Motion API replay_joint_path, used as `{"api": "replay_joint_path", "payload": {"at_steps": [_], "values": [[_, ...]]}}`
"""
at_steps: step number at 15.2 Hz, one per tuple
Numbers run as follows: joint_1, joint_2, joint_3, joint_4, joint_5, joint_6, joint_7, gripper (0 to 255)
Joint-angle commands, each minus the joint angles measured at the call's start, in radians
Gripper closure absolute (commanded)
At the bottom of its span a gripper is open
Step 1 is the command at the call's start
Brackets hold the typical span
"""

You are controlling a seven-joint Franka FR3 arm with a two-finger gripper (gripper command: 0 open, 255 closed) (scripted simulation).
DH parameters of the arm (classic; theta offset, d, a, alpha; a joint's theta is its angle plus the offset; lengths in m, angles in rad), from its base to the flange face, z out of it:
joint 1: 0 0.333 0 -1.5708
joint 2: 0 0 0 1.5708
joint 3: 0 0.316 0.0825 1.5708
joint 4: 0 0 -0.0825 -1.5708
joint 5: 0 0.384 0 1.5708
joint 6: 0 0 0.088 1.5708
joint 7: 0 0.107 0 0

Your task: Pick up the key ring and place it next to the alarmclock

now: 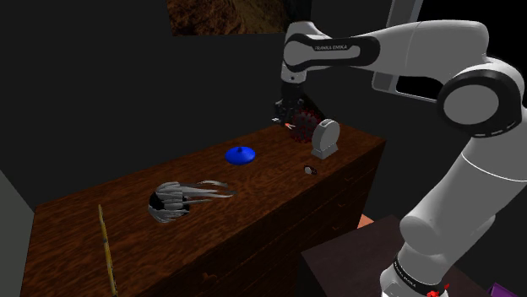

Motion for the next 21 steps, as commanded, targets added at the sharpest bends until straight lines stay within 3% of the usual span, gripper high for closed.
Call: {"api": "replay_joint_path", "payload": {"at_steps": [1, 11, 21], "values": [[-0.022, -0.021, -0.027, -0.019, 0.008, -0.004, -0.052, 255], [-0.128, -0.037, -0.164, -0.038, 0.009, -0.022, -0.295, 255], [-0.234, 0.048, -0.289, 0.063, -0.002, -0.056, -0.521, 255]]}}
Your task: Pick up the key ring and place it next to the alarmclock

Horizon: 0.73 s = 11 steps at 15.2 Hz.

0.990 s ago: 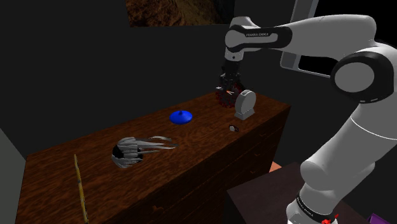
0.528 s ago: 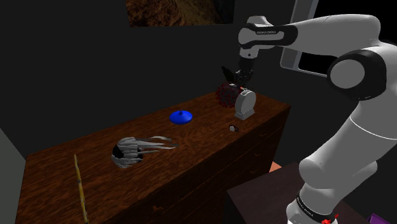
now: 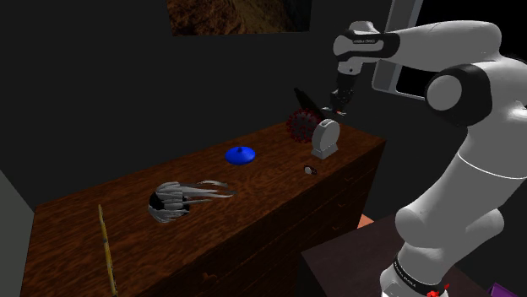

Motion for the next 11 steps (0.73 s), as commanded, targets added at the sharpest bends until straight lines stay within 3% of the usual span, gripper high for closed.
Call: {"api": "replay_joint_path", "payload": {"at_steps": [1, 11], "values": [[-0.02, 0.029, -0.022, 0.038, -0.001, -0.011, -0.043, 255], [-0.136, 0.227, -0.12, 0.294, 0.012, -0.088, -0.251, 255]]}}
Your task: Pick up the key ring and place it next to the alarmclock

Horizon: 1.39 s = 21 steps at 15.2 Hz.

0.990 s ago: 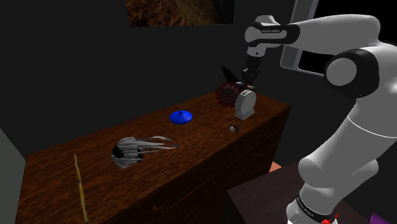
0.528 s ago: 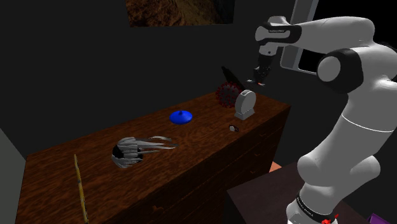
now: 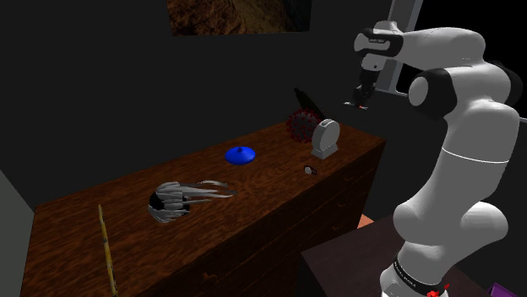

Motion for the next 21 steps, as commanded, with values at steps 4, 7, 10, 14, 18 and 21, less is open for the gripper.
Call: {"api": "replay_joint_path", "payload": {"at_steps": [4, 7, 10, 14, 18, 21], "values": [[-0.041, 0.08, -0.024, 0.097, 0.01, -0.022, -0.063, 255], [-0.039, 0.07, -0.024, 0.041, 0.009, 0.022, -0.066, 255], [-0.038, 0.062, -0.024, -0.01, 0.009, 0.066, -0.069, 255], [-0.037, 0.056, -0.023, -0.072, 0.009, 0.122, -0.073, 255], [-0.036, 0.054, -0.023, -0.129, 0.01, 0.176, -0.077, 255], [-0.035, 0.055, -0.022, -0.167, 0.011, 0.216, -0.08, 255]]}}
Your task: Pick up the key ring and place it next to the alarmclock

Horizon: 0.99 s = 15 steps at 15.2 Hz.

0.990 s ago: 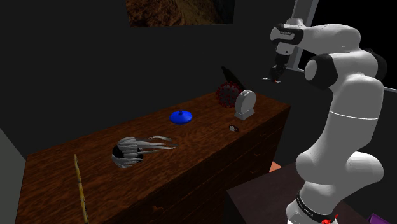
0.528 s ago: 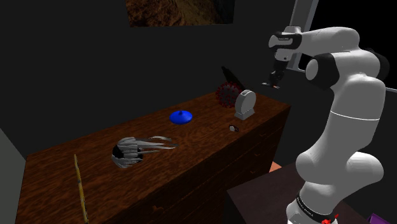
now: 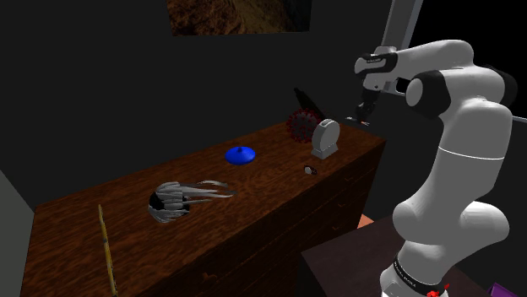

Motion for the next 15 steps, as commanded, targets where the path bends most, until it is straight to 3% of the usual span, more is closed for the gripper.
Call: {"api": "replay_joint_path", "payload": {"at_steps": [1, 15], "values": [[0.001, 0.001, 0.001, -0.027, 0.001, 0.028, -0.002, 255], [0.002, 0.036, 0.003, -0.168, 0.01, 0.204, -0.018, 255]]}}
